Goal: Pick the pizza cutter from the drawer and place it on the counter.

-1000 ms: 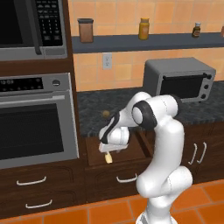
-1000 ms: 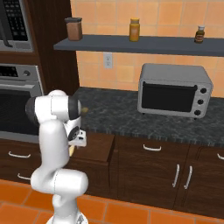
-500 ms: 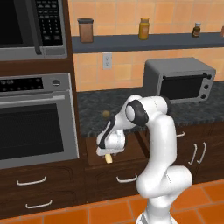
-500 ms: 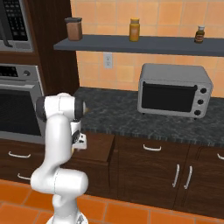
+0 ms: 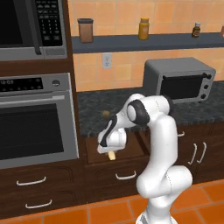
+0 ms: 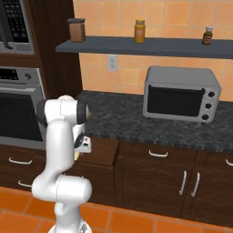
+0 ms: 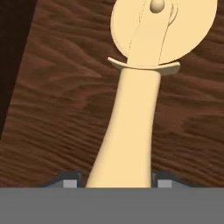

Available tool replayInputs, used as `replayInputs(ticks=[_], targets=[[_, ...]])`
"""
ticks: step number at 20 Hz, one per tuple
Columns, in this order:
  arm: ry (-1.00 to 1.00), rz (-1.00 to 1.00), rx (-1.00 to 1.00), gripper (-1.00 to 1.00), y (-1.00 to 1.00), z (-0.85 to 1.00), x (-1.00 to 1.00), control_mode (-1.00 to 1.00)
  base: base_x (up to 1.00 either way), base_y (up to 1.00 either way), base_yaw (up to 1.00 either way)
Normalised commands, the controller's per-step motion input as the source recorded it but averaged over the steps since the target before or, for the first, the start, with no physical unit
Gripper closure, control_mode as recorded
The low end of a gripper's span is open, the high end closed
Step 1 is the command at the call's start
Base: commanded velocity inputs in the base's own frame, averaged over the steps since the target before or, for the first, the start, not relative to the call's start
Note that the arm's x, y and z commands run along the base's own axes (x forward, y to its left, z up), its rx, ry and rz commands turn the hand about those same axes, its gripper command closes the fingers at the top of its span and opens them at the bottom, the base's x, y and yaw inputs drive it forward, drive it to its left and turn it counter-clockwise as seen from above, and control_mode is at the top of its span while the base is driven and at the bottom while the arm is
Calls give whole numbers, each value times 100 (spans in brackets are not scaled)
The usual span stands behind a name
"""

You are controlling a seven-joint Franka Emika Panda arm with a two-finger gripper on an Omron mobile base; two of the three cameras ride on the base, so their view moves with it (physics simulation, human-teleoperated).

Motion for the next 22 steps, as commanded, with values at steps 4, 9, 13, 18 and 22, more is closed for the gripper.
replayInputs(ticks=[4, 9, 13, 18, 22], targets=[[0, 5, 0, 100, -25, 79, -97, -100, 0, 0, 0], [1, 3, 4, 100, -37, 99, -96, -100, 0, 0, 0], [4, 3, 5, 100, -33, 100, -76, -100, 0, 0, 0], [9, 11, 1, 100, -19, 100, -27, -100, 0, 0, 0], [14, 21, 0, 100, -5, 100, -24, -100, 0, 0, 0]])
